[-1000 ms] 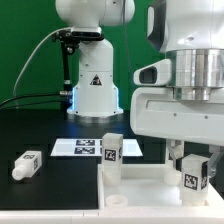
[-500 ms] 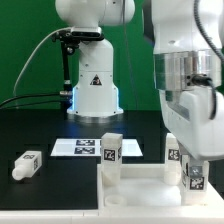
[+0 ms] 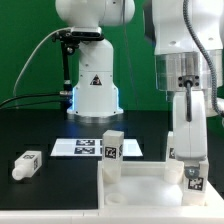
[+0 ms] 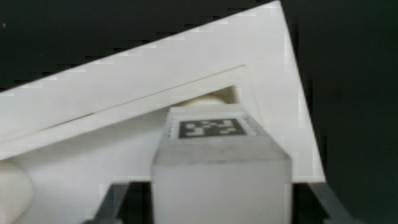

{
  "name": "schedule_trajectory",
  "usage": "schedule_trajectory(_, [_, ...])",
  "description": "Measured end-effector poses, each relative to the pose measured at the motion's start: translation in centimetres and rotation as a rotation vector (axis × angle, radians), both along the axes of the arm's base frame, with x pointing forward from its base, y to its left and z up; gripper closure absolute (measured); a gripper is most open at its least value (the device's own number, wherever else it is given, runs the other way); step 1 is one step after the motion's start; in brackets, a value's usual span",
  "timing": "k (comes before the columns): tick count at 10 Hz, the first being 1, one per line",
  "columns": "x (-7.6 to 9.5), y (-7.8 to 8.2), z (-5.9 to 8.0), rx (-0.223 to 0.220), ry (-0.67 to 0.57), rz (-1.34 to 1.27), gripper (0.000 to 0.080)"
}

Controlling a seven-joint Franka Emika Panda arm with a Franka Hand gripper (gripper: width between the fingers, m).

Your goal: Assemble square table

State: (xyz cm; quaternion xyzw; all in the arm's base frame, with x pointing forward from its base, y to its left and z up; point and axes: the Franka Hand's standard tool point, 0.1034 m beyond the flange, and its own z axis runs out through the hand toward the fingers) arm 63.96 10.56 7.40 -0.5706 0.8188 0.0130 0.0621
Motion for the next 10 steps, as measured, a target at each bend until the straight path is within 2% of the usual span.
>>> schedule_trajectory(1, [0.0,0.0,0.0,0.000,0.000,0.004,0.0346])
schedule_trajectory(2, [0.0,0.0,0.1,-0.001,-0.003,0.011,0.0346])
schedule_trajectory(3, [-0.1,-0.2,0.6,0.000,-0.009,0.033,0.0198])
schedule_trajectory(4, [0.1,-0.7,1.5,0.000,-0.022,0.082,0.0162])
schedule_trajectory(5, [0.3,-1.4,2.1,-0.003,-0.029,0.111,0.0162])
schedule_trajectory(7, [0.1,-1.1,1.5,-0.005,-0.020,0.105,0.0152])
schedule_trajectory(10, [0.1,-1.1,1.4,-0.005,-0.019,0.108,0.0151])
